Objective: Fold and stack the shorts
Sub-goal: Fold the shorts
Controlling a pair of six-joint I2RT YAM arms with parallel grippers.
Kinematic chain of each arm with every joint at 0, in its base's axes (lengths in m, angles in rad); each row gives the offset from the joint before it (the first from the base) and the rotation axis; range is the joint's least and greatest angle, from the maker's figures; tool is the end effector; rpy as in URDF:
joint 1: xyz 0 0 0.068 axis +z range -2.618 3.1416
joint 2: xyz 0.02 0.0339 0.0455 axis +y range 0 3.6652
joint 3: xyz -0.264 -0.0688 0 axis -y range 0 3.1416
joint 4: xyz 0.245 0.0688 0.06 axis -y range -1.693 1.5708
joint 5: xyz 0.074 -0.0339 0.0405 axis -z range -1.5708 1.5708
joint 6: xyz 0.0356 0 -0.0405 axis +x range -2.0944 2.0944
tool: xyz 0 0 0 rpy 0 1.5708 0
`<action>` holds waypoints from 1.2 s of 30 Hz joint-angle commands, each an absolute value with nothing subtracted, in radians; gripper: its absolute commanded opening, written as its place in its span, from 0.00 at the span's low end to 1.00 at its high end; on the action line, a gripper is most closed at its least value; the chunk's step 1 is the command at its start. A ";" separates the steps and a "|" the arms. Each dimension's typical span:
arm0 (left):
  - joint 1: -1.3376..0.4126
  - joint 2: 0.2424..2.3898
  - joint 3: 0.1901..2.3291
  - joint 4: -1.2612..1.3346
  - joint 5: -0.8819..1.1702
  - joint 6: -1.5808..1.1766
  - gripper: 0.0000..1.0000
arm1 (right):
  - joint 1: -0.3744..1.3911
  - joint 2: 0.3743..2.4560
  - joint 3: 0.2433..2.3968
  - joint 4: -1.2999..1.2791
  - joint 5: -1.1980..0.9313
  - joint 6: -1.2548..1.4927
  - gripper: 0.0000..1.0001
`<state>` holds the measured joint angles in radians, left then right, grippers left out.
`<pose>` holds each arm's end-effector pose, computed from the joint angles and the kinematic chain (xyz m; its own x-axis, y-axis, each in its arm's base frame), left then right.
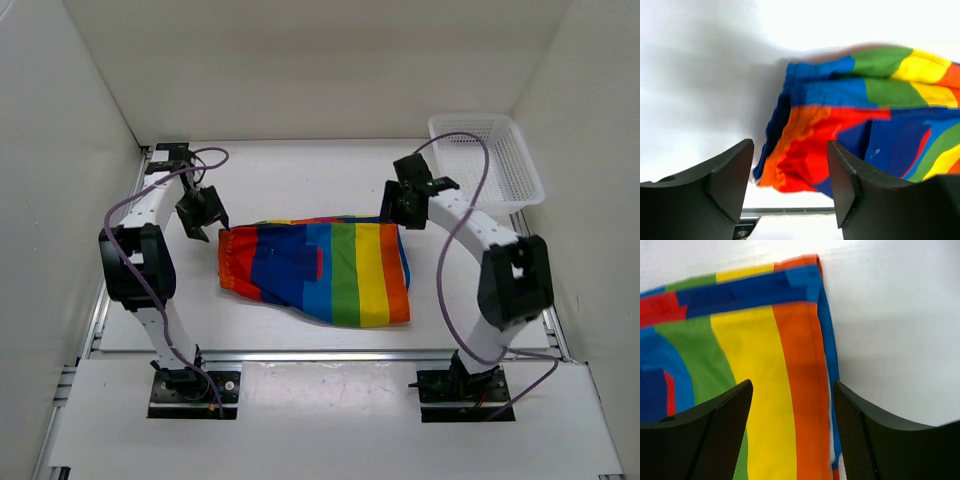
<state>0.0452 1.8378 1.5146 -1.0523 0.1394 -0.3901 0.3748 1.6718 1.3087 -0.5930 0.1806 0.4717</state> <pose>0.3621 0.0114 0.2400 -0.8996 -0.4177 -0.1276 -0.3891 0.8992 -0.1999 0.3372 0.1258 0.2562 -0.7971 0.1668 -0.5804 0.1105 0.9852 0.1313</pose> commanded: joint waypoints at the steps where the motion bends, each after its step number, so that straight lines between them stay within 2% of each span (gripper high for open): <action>1: 0.029 1.900 1.561 -1.037 0.167 -0.379 0.69 | 0.341 1.842 1.426 -0.568 0.187 0.440 0.70; 4: 0.029 1.930 1.581 -1.028 0.187 -0.370 0.48 | 0.315 1.929 1.527 -0.558 0.129 0.440 0.67; 5: 0.029 1.930 1.582 -1.028 0.196 -0.370 0.39 | 0.314 1.971 1.546 -0.558 0.115 0.451 0.62; 6: 0.029 1.943 1.591 -1.028 0.196 -0.370 0.30 | 0.314 1.989 1.560 -0.558 0.115 0.451 0.60; 7: 0.029 1.956 1.591 -1.028 0.196 -0.370 0.13 | 0.305 2.021 1.574 -0.558 0.103 0.451 0.59; 8: 0.029 1.956 1.591 -1.028 0.205 -0.370 0.10 | 0.305 2.034 1.584 -0.558 0.103 0.451 0.56; 10: 0.029 1.965 1.600 -1.028 0.206 -0.370 0.10 | 0.305 2.055 1.594 -0.558 0.091 0.469 0.52; 13: 0.029 1.974 1.600 -1.028 0.206 -0.370 0.10 | 0.305 2.066 1.585 -0.540 0.091 0.469 0.35; 14: 0.029 1.974 1.600 -1.019 0.206 -0.370 0.10 | 0.305 2.066 1.585 -0.540 0.091 0.469 0.25; 15: 0.029 1.974 1.600 -1.019 0.206 -0.370 0.10 | 0.305 2.050 1.571 -0.540 0.091 0.469 0.00; 20: 0.029 1.933 1.609 -1.019 0.196 -0.359 0.10 | 0.305 1.913 1.513 -0.486 0.130 0.479 0.00; 26: 0.038 1.942 1.673 -1.037 0.196 -0.350 0.10 | 0.284 1.813 1.565 -0.531 0.131 0.445 0.00; 29: 0.038 1.997 1.709 -1.037 0.187 -0.350 0.10 | 0.284 1.876 1.673 -0.558 0.121 0.414 0.00; 35: 0.038 2.121 1.833 -1.061 0.175 -0.350 0.10 | 0.265 2.166 1.960 -0.600 0.198 0.403 0.00; 36: 0.038 2.135 1.873 -1.072 0.175 -0.350 0.14 | 0.265 2.225 2.026 -0.600 0.198 0.403 0.06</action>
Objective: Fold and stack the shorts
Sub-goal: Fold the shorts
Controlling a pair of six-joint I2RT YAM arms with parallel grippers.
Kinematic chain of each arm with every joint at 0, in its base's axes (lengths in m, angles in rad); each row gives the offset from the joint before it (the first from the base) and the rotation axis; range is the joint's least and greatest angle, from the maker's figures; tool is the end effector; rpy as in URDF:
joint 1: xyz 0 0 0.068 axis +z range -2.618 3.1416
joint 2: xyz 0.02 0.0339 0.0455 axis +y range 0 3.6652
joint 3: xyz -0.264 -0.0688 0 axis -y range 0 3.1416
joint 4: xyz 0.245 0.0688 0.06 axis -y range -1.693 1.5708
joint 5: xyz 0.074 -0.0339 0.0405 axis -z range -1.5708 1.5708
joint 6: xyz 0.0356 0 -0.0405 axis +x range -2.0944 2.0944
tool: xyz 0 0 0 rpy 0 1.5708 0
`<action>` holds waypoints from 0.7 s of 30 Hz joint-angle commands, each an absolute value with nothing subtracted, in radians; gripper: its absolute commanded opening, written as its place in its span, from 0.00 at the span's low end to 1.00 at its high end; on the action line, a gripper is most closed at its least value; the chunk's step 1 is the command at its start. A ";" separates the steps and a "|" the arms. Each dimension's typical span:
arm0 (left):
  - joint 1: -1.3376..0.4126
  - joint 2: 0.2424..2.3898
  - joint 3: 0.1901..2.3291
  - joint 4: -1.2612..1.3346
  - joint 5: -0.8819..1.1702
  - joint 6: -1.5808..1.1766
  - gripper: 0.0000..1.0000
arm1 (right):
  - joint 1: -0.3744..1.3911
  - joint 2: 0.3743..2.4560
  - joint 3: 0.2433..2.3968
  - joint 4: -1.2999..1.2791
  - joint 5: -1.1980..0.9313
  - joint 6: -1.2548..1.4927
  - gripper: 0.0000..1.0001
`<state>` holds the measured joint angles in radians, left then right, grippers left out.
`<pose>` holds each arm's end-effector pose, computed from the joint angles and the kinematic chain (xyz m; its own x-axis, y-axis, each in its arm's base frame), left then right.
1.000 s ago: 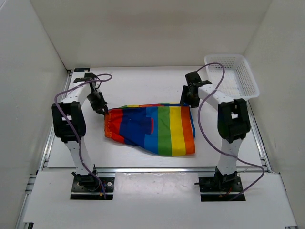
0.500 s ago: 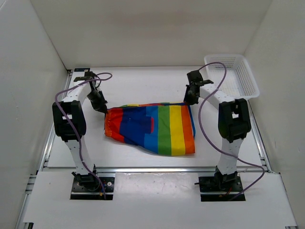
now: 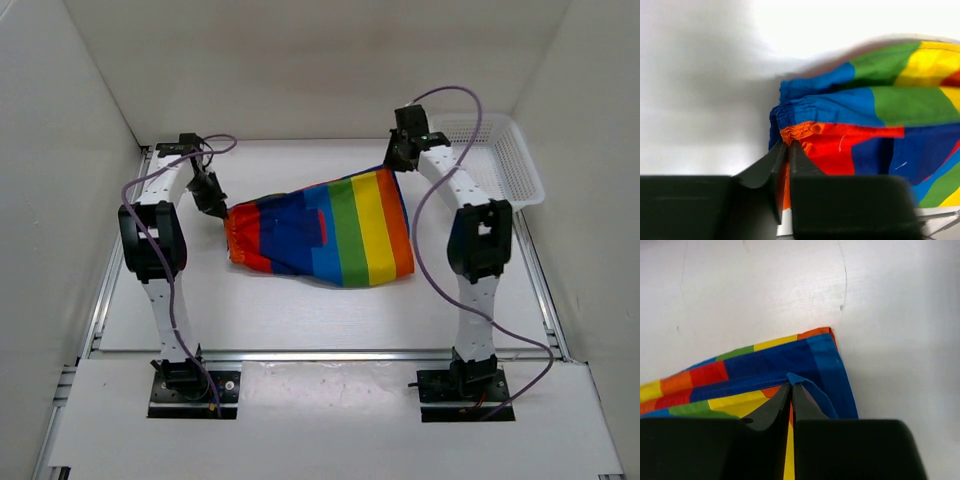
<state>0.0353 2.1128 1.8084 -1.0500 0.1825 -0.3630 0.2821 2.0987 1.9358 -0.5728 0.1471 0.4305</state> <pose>0.4313 0.0088 0.2170 -0.9140 -0.3817 -0.1378 -0.3426 0.9078 -0.2419 0.4677 0.1301 0.2877 -0.6571 0.2394 -0.7148 0.1136 0.9689 0.2200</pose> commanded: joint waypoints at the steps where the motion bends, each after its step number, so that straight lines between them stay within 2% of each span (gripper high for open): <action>1: 0.038 2.147 1.891 -1.086 0.175 -0.350 0.22 | 0.256 2.247 2.057 -0.600 0.172 0.403 0.23; 2: 0.038 2.148 1.904 -1.097 0.175 -0.350 0.41 | 0.256 2.259 2.081 -0.600 0.148 0.403 0.28; 3: 0.038 2.148 1.904 -1.097 0.175 -0.350 0.61 | 0.256 2.260 2.094 -0.600 0.129 0.403 0.37; 4: 0.038 2.113 1.904 -1.097 0.160 -0.360 0.82 | 0.256 2.244 2.094 -0.591 0.118 0.403 0.49; 5: 0.038 2.093 1.904 -1.097 0.126 -0.374 0.98 | 0.256 2.209 2.077 -0.581 0.118 0.403 0.68; 8: 0.058 2.013 1.844 -1.097 0.138 -0.383 1.00 | 0.265 2.123 2.025 -0.572 0.106 0.403 0.86; 14: 0.058 1.847 1.475 -0.916 0.339 -0.455 1.00 | 0.275 1.909 1.835 -0.522 0.071 0.437 0.88; 17: 0.049 1.838 1.337 -0.830 0.402 -0.500 1.00 | 0.275 1.821 1.741 -0.512 0.057 0.457 0.89; 21: 0.008 1.848 1.308 -0.793 0.416 -0.555 1.00 | 0.284 1.744 1.672 -0.512 0.043 0.457 0.89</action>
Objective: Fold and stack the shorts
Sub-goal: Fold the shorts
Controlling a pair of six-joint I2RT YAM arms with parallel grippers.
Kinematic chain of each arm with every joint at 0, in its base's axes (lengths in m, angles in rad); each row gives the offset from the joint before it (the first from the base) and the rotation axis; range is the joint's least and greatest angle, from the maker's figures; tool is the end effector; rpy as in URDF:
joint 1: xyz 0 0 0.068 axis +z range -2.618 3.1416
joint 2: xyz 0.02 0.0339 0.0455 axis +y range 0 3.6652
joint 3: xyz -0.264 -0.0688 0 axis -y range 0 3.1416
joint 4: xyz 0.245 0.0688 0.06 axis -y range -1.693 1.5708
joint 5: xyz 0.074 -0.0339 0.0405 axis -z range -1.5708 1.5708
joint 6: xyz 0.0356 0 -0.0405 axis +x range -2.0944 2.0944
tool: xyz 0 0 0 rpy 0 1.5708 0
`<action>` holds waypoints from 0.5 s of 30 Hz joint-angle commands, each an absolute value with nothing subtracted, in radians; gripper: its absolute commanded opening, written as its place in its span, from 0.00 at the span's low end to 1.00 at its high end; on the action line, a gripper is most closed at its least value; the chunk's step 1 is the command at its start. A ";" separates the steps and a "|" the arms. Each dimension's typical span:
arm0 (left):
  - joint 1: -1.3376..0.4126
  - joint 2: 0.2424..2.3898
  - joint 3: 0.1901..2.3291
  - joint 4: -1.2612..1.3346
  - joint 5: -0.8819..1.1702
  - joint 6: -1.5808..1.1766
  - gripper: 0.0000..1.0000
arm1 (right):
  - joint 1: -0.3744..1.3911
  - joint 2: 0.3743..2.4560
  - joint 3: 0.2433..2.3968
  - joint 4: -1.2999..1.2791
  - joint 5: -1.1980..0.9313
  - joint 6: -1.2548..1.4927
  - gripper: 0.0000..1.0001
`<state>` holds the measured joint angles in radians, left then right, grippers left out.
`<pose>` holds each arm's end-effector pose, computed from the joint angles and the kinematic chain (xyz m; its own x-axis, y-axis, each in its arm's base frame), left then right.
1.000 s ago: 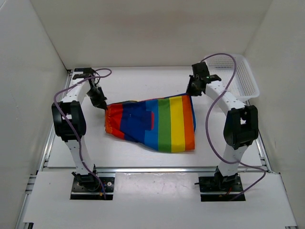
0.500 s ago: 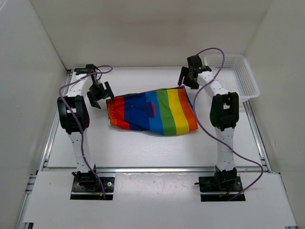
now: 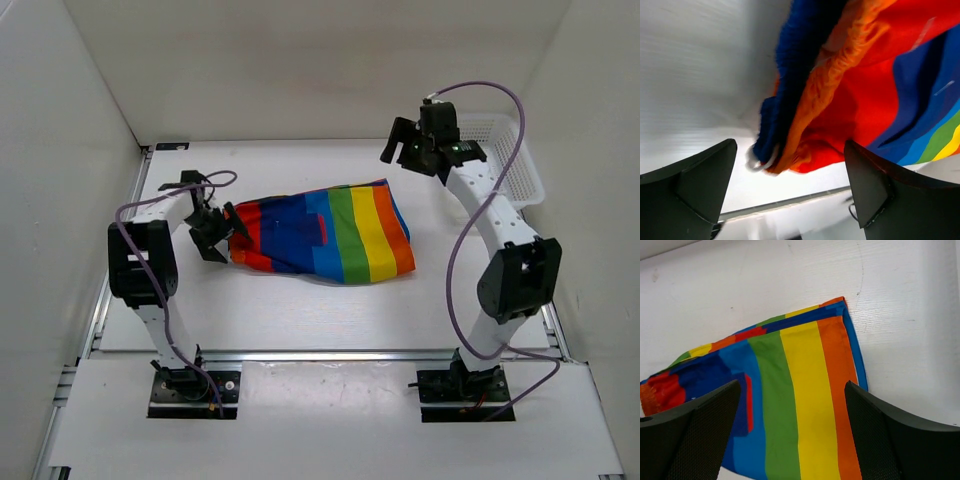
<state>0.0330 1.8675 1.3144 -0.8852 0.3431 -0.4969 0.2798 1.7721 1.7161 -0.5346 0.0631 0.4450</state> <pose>0.3516 -0.0004 0.1817 -0.8772 -0.4781 0.0428 -0.4605 0.8131 -0.3561 0.3963 0.1115 0.3574 -0.5801 0.2803 -0.7648 0.0270 0.9450 0.3258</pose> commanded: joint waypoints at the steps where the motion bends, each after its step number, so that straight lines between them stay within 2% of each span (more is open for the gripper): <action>1: -0.004 1.848 1.308 -0.793 0.416 -0.574 0.97 | 0.284 1.721 1.652 -0.512 0.043 0.457 0.89; 4: -0.005 1.809 1.250 -0.782 0.362 -0.656 0.93 | 0.284 1.677 1.623 -0.512 0.034 0.448 0.89; 8: -0.005 1.761 1.184 -0.736 0.330 -0.724 0.96 | 0.284 1.635 1.582 -0.512 0.025 0.439 0.89; 10: -0.014 1.811 1.184 -0.721 0.339 -0.735 0.96 | 0.284 1.624 1.554 -0.512 0.025 0.439 0.89; 15: -0.035 1.896 1.222 -0.699 0.298 -0.767 0.78 | 0.284 1.601 1.534 -0.512 0.025 0.439 0.89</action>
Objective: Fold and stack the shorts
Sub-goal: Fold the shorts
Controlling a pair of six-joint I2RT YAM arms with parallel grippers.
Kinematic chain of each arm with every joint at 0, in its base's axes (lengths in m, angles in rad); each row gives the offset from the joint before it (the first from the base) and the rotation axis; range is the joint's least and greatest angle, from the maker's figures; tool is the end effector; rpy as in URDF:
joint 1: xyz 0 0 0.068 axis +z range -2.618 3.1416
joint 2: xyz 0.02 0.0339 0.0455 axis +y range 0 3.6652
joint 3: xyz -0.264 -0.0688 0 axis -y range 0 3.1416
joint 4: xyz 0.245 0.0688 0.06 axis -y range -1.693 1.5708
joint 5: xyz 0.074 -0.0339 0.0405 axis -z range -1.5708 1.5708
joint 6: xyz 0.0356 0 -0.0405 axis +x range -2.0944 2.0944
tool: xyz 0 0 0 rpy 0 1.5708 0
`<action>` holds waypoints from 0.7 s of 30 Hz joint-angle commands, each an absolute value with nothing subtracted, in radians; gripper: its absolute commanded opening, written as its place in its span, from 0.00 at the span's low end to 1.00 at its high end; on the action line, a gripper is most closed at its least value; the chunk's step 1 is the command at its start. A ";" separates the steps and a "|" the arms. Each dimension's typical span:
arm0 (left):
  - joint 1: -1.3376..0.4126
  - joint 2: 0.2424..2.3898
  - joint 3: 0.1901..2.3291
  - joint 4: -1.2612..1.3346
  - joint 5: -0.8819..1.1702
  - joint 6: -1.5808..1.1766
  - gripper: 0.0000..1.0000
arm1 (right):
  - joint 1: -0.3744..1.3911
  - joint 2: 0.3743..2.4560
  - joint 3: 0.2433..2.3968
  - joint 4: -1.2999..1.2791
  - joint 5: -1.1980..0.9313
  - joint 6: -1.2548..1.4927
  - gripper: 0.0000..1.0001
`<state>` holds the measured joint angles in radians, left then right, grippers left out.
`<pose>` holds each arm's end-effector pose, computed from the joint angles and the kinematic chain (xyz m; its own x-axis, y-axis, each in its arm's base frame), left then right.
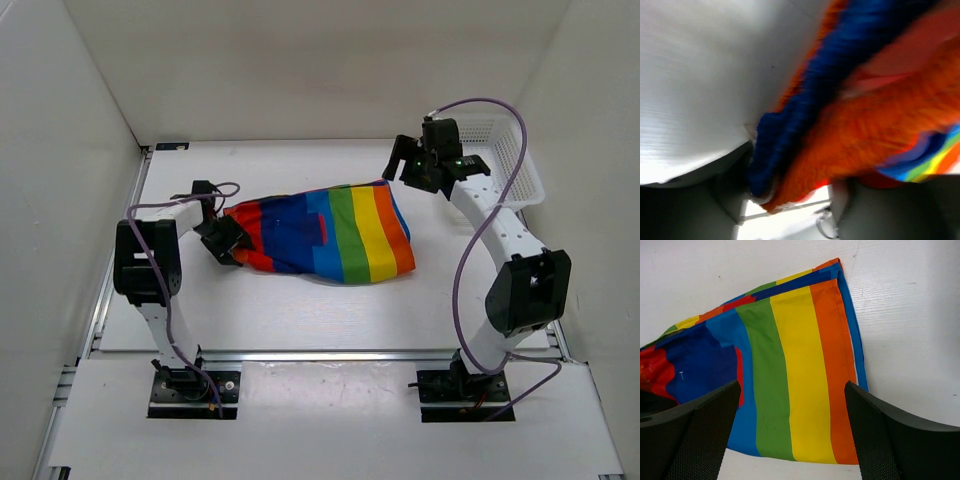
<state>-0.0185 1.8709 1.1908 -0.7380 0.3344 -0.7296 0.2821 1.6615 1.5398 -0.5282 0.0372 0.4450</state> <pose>0.3424 -0.0180 0.1519 -0.7816 -0.6153 0.1028 -0.6085 0.7155 -0.3432 0.3669 0.1050 0.3399 -0.6321 0.2647 -0.7283 0.0248 0.9463 0.3224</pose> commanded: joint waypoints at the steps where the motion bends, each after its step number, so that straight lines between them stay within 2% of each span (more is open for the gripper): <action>1: -0.044 1.910 1.239 -0.699 0.264 -0.767 0.63 | 0.284 1.589 1.534 -0.512 0.025 0.439 0.89; 4: -0.035 1.919 1.255 -0.699 0.229 -0.758 0.14 | 0.284 1.578 1.523 -0.522 0.025 0.428 0.89; 5: -0.035 1.910 1.268 -0.718 0.209 -0.744 0.10 | 0.284 1.569 1.523 -0.522 0.025 0.428 0.89; 8: -0.025 1.873 1.343 -0.852 0.065 -0.695 0.10 | 0.284 1.551 1.514 -0.532 0.025 0.428 0.89; 16: -0.106 1.871 1.804 -1.290 -0.429 -0.488 0.10 | 0.284 1.500 1.459 -0.552 -0.017 0.437 0.89; 21: -0.231 1.862 1.888 -1.359 -0.535 -0.459 0.10 | 0.284 1.479 1.401 -0.561 -0.067 0.437 0.89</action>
<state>-0.1562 1.9110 1.8633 -1.2335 -0.3874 -0.5083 0.2821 1.5181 1.4334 -0.5503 -0.0151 0.4412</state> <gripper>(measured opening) 0.207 0.886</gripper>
